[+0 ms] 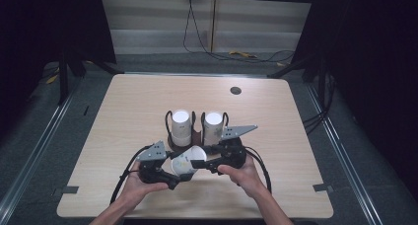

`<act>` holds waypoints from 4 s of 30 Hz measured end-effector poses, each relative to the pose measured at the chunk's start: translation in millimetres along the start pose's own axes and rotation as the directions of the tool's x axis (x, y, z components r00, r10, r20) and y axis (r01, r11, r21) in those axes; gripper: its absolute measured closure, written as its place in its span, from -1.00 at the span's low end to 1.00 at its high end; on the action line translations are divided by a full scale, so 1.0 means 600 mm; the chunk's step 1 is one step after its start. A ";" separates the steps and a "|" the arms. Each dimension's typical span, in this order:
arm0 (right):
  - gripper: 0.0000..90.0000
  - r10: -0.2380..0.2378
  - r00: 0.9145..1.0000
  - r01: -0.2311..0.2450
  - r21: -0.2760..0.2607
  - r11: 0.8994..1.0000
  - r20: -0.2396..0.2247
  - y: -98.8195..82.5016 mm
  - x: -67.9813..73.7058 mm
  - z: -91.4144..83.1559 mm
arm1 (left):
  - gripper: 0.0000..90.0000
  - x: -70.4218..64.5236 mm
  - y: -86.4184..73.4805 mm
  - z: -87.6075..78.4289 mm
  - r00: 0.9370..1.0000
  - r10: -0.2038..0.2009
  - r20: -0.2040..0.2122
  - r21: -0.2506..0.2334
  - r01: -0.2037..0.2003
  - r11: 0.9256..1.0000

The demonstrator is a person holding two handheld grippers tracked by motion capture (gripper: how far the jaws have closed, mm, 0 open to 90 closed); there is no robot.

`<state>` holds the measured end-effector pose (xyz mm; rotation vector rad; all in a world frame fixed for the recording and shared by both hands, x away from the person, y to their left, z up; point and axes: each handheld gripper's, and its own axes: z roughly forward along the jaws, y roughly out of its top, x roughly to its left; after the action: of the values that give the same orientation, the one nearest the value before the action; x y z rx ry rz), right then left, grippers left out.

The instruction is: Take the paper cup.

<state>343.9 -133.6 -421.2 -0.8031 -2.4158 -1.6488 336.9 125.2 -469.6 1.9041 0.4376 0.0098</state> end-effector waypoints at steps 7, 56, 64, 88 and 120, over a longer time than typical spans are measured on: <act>-0.15 0.004 1.000 -0.004 -0.007 1.000 -0.012 0.000 0.001 0.002 | -0.59 0.001 -0.002 -0.001 1.000 0.004 0.014 -0.018 -0.004 1.000; -0.48 0.005 0.999 -0.003 -0.043 0.999 0.042 -0.006 -0.003 -0.011 | -0.47 0.015 0.003 -0.019 1.000 -0.016 -0.005 0.050 0.016 0.999; -0.52 0.003 0.999 -0.002 -0.021 1.000 0.044 -0.007 -0.005 -0.014 | -0.47 0.013 0.006 -0.023 1.000 -0.002 -0.024 0.095 0.004 0.995; -0.55 -0.056 0.998 0.052 0.122 0.991 0.030 -0.016 -0.003 -0.013 | -0.46 0.014 0.008 -0.019 0.999 0.007 -0.036 0.244 0.003 0.970; -0.45 -0.205 0.979 0.185 0.461 0.868 -0.008 0.002 0.003 0.054 | -0.45 -0.002 0.007 0.004 0.985 0.172 0.031 0.440 -0.168 0.882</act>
<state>349.5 -103.9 -433.0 -0.5301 -2.8261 -1.0277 337.8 121.3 -466.4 2.3894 0.2909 0.0384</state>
